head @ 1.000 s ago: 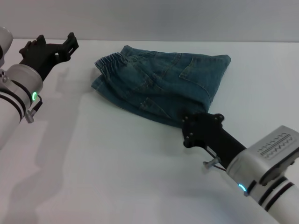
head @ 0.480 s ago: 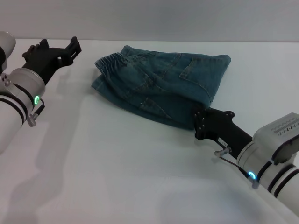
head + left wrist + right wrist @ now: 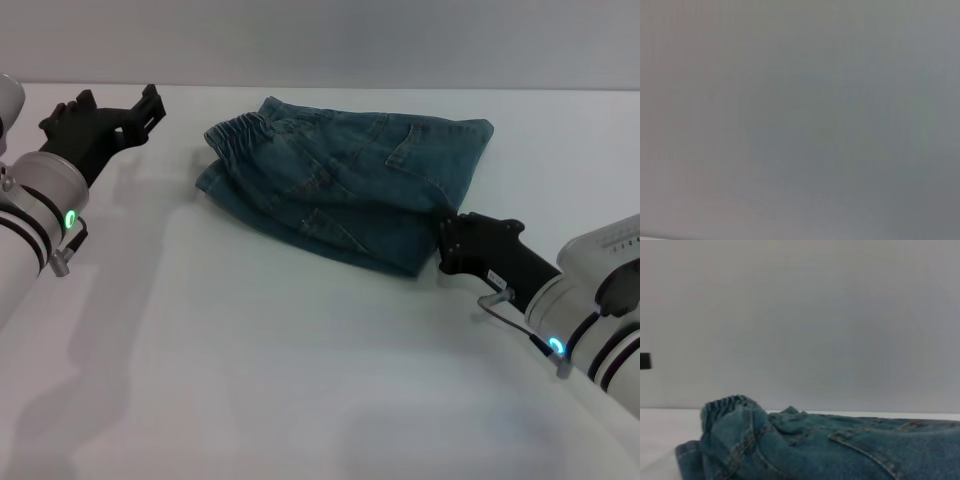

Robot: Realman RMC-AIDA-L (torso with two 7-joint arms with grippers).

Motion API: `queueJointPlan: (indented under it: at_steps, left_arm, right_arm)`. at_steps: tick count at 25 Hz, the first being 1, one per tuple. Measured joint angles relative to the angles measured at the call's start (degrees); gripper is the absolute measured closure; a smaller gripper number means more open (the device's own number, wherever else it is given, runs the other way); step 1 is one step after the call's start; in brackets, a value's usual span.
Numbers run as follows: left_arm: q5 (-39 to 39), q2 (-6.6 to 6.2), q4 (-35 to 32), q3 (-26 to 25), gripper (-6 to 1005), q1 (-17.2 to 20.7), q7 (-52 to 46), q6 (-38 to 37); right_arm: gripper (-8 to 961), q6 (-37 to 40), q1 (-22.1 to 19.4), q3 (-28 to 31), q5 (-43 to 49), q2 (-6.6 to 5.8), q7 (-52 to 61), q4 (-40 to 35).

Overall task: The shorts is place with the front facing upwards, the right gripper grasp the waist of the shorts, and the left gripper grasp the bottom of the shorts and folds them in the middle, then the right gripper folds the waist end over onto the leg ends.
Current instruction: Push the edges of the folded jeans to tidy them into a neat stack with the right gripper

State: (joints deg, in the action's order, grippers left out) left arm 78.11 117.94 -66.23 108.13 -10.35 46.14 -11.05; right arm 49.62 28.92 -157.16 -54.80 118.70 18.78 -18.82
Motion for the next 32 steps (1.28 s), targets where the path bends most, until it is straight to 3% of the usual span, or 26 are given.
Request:
queueJointPlan:
  at_steps: [16,25,32]
  left_arm:
    - [-0.07,-0.23,0.11,-0.47,199,-0.16,0.41,0.46]
    - [-1.53,-0.14,0.45,-0.48,199,-0.73,0.31,1.03]
    - [-1.56,-0.04,0.56,-0.16,199,-1.14,0.24,0.99]
  right_arm:
    - [945,-2.06,3.94,3.93,0.09,-0.36,2.72,6.54]
    - [943,2.17,-0.34,3.83,3.60,0.16,-3.85,-4.92]
    - [941,-2.62,-0.81,3.91,6.31,0.34,-3.65,-7.40]
